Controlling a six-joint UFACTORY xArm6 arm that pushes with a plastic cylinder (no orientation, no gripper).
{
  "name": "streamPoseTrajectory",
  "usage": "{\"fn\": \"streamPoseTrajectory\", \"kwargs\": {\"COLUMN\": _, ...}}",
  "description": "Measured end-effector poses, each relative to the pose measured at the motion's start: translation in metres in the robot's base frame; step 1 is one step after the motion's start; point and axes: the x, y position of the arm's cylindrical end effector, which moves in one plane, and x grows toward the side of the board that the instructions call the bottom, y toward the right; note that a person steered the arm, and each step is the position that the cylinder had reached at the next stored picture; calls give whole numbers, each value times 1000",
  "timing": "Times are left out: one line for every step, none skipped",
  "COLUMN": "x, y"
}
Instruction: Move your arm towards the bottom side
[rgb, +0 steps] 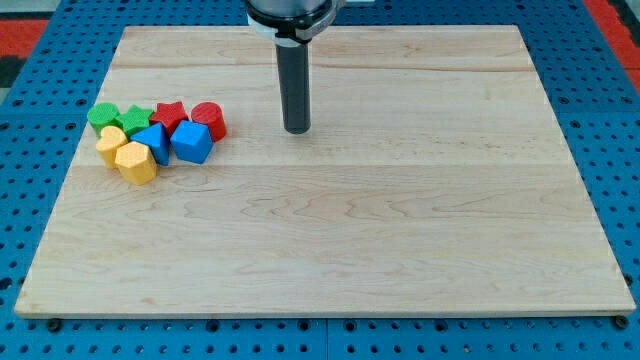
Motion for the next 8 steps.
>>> {"fn": "streamPoseTrajectory", "kwargs": {"x": 0, "y": 4}}
{"fn": "streamPoseTrajectory", "kwargs": {"x": 0, "y": 6}}
{"fn": "streamPoseTrajectory", "kwargs": {"x": 0, "y": 7}}
{"fn": "streamPoseTrajectory", "kwargs": {"x": 0, "y": 7}}
{"fn": "streamPoseTrajectory", "kwargs": {"x": 32, "y": 24}}
{"fn": "streamPoseTrajectory", "kwargs": {"x": 82, "y": 26}}
{"fn": "streamPoseTrajectory", "kwargs": {"x": 112, "y": -20}}
{"fn": "streamPoseTrajectory", "kwargs": {"x": 140, "y": -82}}
